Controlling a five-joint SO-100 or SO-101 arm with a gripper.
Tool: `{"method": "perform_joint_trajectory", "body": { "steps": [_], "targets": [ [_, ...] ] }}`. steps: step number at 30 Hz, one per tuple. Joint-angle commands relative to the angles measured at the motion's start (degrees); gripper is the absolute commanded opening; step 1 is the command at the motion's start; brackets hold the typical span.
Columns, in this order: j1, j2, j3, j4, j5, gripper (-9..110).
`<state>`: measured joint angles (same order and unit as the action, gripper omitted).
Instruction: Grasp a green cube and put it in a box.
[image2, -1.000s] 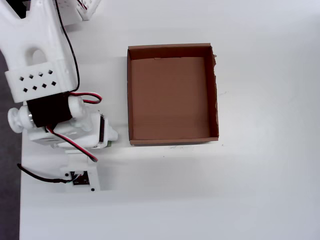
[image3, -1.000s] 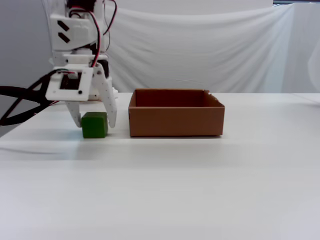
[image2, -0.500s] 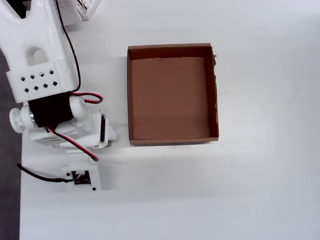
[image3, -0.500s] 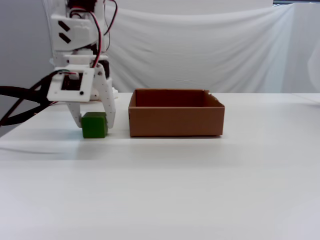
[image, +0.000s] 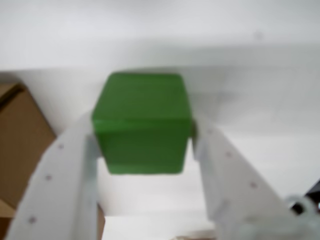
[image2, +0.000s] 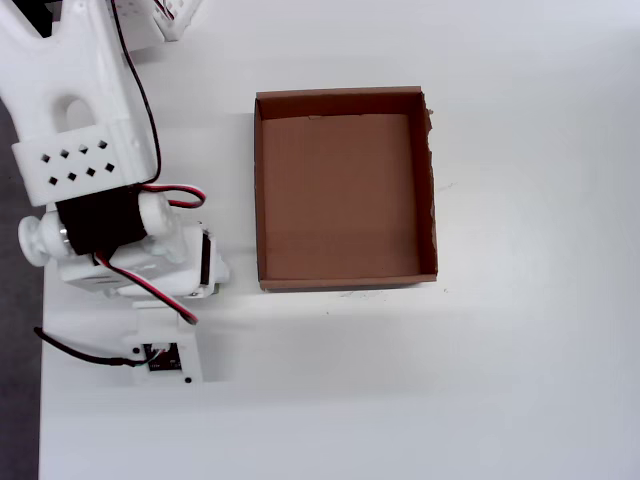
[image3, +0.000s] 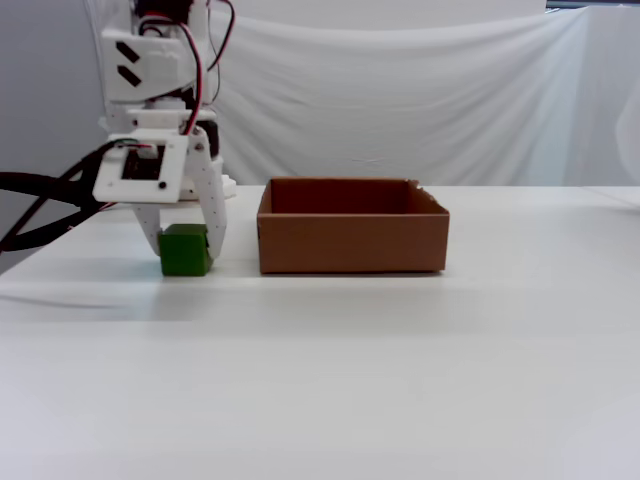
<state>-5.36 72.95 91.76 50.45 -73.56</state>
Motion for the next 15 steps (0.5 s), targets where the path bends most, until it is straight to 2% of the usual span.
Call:
{"method": "perform_joint_trajectory", "body": {
  "steps": [1,15],
  "targets": [
    [-0.1,1.4,-1.4,-0.8,-1.1,18],
    [-0.5,6.5,-1.1,2.1,-0.5,16]
  ]
}}
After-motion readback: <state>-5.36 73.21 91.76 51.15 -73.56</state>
